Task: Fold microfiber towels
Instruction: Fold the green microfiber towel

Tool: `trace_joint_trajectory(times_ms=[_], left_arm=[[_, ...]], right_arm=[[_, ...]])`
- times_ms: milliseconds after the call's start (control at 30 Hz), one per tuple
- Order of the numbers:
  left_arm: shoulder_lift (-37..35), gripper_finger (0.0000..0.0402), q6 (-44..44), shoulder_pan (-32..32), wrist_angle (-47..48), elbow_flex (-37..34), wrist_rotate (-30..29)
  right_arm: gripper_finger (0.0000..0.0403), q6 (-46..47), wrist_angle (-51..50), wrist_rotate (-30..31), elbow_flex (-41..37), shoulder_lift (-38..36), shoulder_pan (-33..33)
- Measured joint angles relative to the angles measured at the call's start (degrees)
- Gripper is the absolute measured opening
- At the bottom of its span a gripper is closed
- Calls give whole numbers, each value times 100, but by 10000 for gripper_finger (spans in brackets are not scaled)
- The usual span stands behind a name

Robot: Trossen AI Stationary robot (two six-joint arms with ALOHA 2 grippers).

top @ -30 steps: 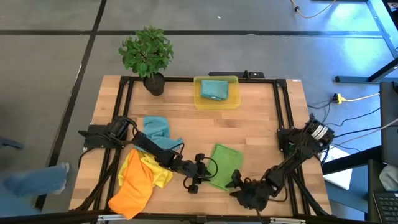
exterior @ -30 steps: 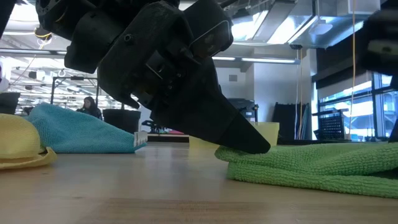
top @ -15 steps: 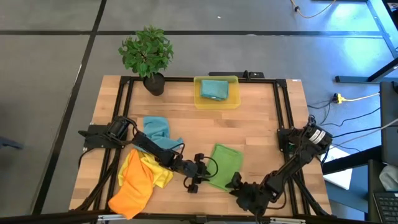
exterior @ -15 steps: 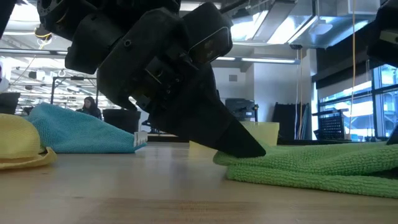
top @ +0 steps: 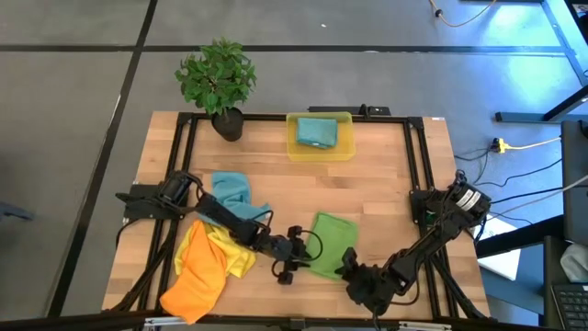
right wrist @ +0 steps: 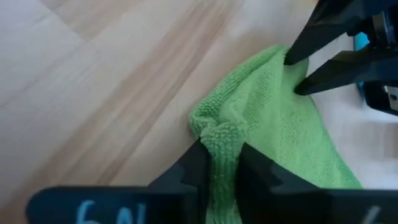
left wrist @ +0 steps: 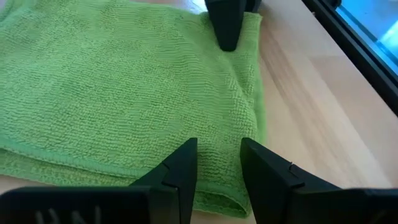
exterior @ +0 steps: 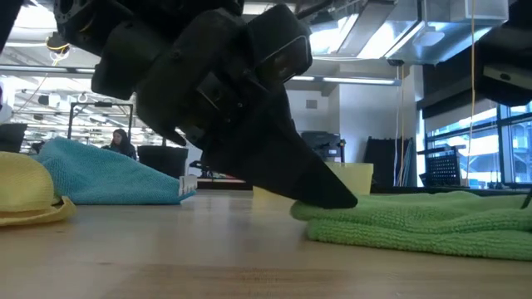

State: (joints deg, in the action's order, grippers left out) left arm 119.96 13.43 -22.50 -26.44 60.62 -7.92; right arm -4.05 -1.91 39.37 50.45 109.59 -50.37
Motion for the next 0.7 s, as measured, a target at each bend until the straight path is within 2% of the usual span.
trace_joint_trajectory(times_ms=[300,500,700], left_arm=[[-69,115,-68,155,73,-6,-24],[-511,115,-619,201,151,2,-59],[-830,148,-806,53,603,2,14]], right_arm=[[12,365,-15,-80,-11,-73,-2],[9,959,0,-56,-11,-74,-4],[6,1582,-52,209,-11,-77,-7]])
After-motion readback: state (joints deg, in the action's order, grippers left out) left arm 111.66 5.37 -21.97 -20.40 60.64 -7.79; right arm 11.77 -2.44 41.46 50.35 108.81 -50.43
